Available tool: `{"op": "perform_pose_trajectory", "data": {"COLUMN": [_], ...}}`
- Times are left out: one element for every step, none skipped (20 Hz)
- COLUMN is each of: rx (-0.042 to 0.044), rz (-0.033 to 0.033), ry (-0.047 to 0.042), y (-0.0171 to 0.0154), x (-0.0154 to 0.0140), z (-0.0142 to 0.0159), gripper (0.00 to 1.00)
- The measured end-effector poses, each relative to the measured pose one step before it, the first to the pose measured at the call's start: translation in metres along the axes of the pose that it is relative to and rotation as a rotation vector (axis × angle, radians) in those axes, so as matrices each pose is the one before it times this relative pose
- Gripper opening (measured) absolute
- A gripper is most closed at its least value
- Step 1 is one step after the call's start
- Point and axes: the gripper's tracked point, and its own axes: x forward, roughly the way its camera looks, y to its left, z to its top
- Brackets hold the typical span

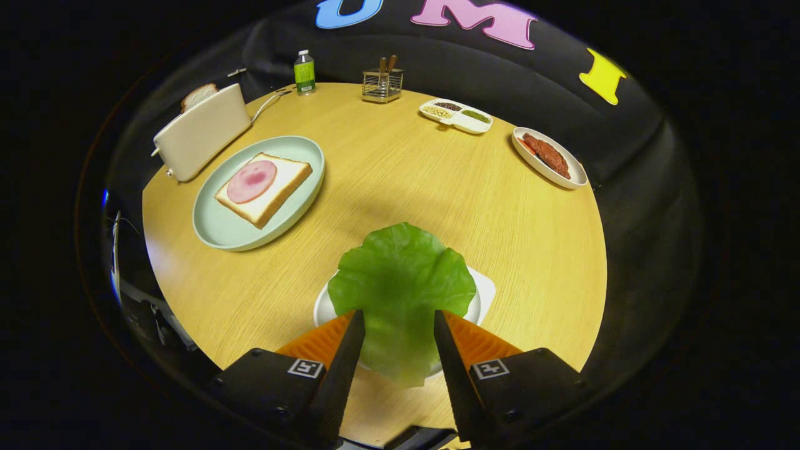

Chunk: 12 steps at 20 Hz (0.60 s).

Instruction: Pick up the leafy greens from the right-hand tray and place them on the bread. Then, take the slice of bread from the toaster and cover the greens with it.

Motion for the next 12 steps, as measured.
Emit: {"op": "perform_pose_trajectory", "data": {"rx": [0.01086,0.00348,-0.00483,0.00160,0.01214,0.01173,0.00849,0.00780,-0.00388,-0.00885,-0.01108,-0.00858], "rz": [0.00518,0.00600,0.00436,0.02573,0.01013,0.00765,0.00115,-0.00321,0.00044,-0.00919,0.00144,0.00261], "ry": [0.00972,0.01785,0.02338,0.01020,-0.00454,0.00344,-0.00967,-0.00443,-0.00657,-0.00618,-0.00415,-0.00271], "y": [0.00097,0.00007,0.00131,0.00520,0.00042,0.00435,-0.00036,0.00110,0.00107,-0.00155,0.00145,-0.00063], "x": [0.00416,0.00382,0.00511,0.00016,0.00151,0.00109,-0.00105,0.00041,0.00011,0.00036,0.00075,-0.00335], "z": [-0.00019,-0.00361,-0.00629,-0.00180,0.00051,-0.00164,0.00186,-0.00219,0.00186,-0.00071,-0.00010,0.00093], "gripper": [0.71,0.70,0.67,0.65,0.60,0.54,0.42,0.42,0.35,0.22,0.10,0.07]}}
